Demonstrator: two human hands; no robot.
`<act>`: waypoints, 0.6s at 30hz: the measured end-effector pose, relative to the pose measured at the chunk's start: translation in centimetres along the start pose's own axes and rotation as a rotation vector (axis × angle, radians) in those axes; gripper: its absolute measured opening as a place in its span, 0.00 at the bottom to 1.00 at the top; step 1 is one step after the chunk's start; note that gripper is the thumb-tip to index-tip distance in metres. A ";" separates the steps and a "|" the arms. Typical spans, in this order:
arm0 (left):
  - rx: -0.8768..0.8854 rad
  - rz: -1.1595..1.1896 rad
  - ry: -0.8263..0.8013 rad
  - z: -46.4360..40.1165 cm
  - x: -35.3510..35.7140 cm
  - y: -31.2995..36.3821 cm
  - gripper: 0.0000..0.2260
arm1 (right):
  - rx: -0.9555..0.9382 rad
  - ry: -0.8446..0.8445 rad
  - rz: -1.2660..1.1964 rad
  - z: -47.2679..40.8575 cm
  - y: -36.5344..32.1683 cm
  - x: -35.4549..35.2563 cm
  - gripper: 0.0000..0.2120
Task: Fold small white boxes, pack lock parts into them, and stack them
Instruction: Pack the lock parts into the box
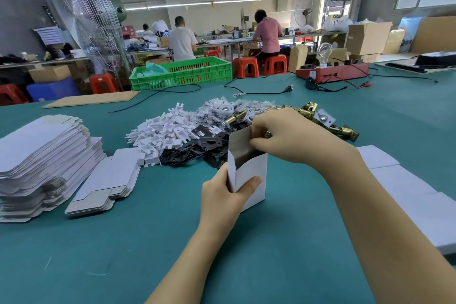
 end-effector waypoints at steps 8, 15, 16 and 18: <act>-0.020 0.075 -0.029 -0.2 0.0 0.0 0.14 | 0.040 0.088 -0.461 0.8 3.4 -2.3 0.06; -0.036 0.104 -0.071 -0.2 0.1 0.3 0.17 | 0.277 0.120 -0.374 0.2 9.3 0.6 0.07; -0.034 0.105 -0.075 -0.2 0.1 0.4 0.17 | 0.295 0.102 -0.371 -0.1 9.8 1.6 0.07; -0.036 0.109 -0.068 -0.1 0.1 0.5 0.16 | 0.319 0.082 -0.406 -0.6 10.4 3.5 0.05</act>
Point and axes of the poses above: each hand's wrist, its own z-axis away from the middle knuckle, its own x-axis out of the palm, y = z × x, the point moved 9 cm from there along -z, towards the middle knuckle, and after that the axes turned 3 degrees about z, right-handed, at the moved point
